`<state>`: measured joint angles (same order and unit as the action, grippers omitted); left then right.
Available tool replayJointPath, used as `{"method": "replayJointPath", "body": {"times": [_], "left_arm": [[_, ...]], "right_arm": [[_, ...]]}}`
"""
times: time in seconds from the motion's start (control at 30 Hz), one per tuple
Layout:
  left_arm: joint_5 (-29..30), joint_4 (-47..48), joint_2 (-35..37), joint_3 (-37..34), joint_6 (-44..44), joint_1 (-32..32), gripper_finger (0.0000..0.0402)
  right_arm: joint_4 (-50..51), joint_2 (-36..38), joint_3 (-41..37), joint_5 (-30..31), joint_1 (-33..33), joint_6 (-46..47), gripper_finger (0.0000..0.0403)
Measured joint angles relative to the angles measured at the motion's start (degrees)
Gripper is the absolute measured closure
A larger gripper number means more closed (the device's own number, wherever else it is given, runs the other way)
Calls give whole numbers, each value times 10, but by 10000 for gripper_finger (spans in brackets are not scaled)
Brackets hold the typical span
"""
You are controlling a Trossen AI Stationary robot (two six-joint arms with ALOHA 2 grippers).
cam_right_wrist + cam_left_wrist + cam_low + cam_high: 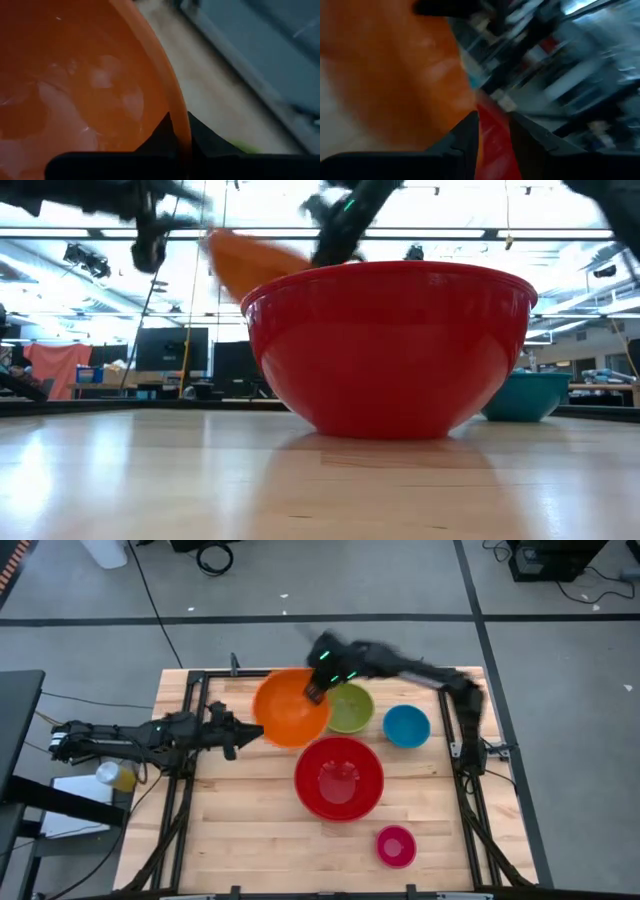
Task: Nest bowls inside each other
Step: Stack the orange bowl on top of the red bowl
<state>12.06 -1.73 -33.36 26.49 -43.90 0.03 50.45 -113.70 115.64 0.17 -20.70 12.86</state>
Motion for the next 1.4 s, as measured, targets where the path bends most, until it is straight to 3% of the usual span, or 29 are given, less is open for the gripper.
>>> {"method": "replayJointPath", "body": {"times": [0.13,0.33,0.6,0.8,1.03,1.2,1.4], "left_arm": [[14,-61,0,-1,67,2,285],[39,-61,-5,-1,101,13,285],[38,-66,-40,-1,103,28,285],[38,-70,-71,-1,76,28,285],[38,-73,-117,-1,65,28,285],[38,-71,-154,-1,55,28,285],[33,-67,-188,-1,30,22,285]], "right_arm": [[115,71,-2,-18,-11,-38,387],[252,157,-32,-37,11,-37,387],[113,223,-290,-67,120,73,387],[-33,229,-451,2,166,200,387],[-64,210,-503,35,187,242,381],[-53,217,-500,63,193,236,321],[-22,254,-448,45,177,216,263]]}}
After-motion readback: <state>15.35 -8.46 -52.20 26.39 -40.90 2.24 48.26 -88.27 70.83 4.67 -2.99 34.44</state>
